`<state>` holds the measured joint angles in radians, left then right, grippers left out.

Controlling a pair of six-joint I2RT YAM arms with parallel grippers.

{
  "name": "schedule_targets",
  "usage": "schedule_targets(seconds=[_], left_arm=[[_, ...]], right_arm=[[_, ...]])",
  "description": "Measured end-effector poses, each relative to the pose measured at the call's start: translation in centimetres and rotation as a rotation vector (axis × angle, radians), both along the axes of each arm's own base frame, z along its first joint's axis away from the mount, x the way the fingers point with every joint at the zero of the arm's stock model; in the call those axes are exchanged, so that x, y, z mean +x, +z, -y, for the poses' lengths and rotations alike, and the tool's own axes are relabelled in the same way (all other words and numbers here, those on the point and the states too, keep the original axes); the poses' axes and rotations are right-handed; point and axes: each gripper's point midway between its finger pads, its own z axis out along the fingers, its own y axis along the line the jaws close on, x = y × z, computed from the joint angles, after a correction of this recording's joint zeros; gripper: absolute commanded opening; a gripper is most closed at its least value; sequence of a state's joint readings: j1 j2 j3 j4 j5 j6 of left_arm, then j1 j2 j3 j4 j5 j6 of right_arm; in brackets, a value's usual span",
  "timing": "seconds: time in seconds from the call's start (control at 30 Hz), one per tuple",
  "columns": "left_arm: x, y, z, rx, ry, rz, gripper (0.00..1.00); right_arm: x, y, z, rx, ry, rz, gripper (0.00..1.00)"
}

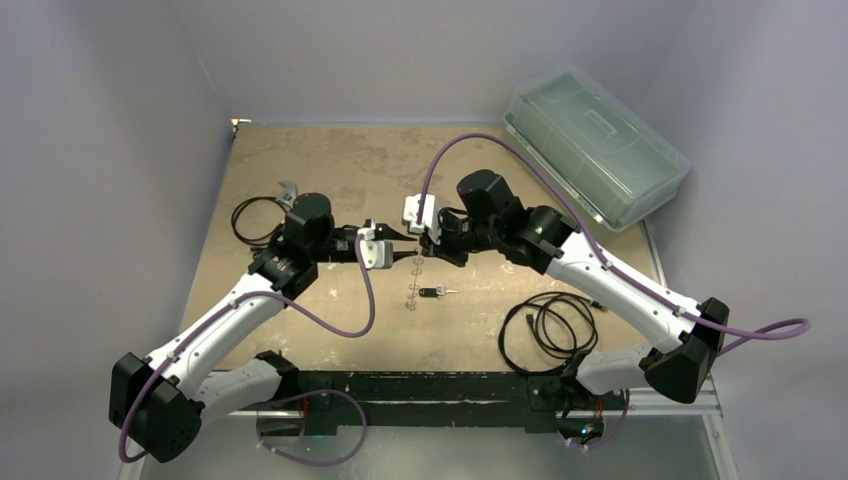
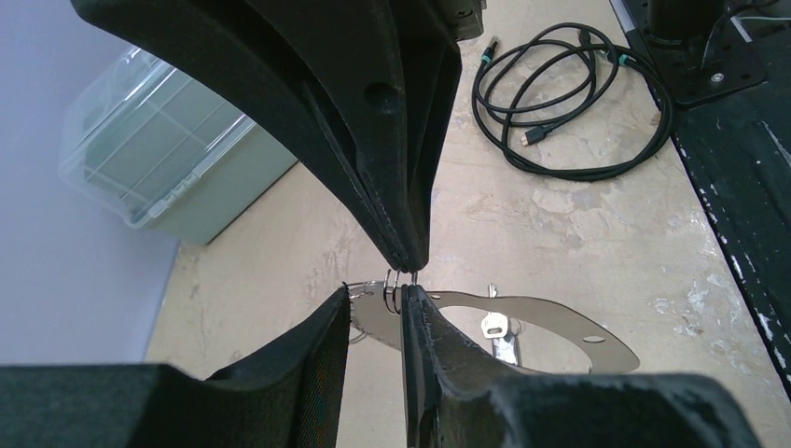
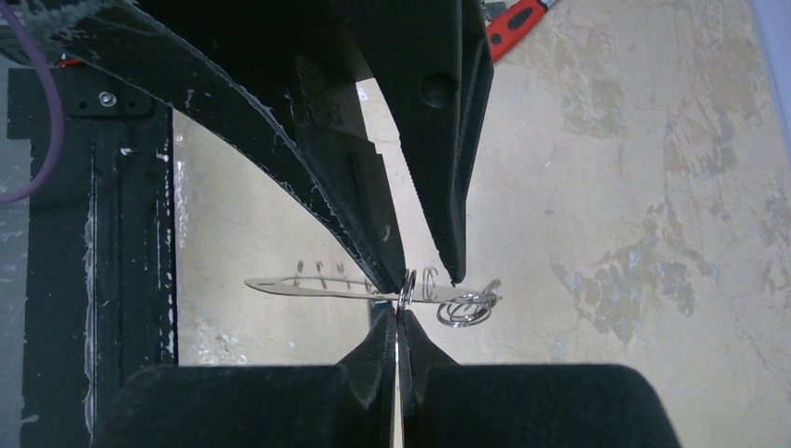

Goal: Put the keys on the keyring

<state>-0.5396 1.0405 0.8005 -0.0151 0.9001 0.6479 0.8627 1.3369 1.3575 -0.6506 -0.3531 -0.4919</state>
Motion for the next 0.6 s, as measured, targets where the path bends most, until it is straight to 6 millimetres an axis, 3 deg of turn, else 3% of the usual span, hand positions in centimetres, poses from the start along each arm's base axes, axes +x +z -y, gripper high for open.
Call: schedule_targets(seconds=[0.4, 0.47, 0.6], left_arm=[[-0.10, -0.38, 0.23, 0.006, -0.010, -0.011, 0.24], [-0.11, -0.42, 0.26, 0.007, -0.011, -0.012, 0.19], [-0.19, -0.55, 0.31, 0.009, -0.018, -0.017, 0.01]], right_arm=[[-0.29, 0.00, -0.20, 0.000, 0.009, 0.000, 0.00], [-0.31, 0.00, -0.21, 0.000, 0.010, 0.000, 0.00], [-0.35, -0.01, -0.24, 0.000, 0.012, 0.000, 0.00]])
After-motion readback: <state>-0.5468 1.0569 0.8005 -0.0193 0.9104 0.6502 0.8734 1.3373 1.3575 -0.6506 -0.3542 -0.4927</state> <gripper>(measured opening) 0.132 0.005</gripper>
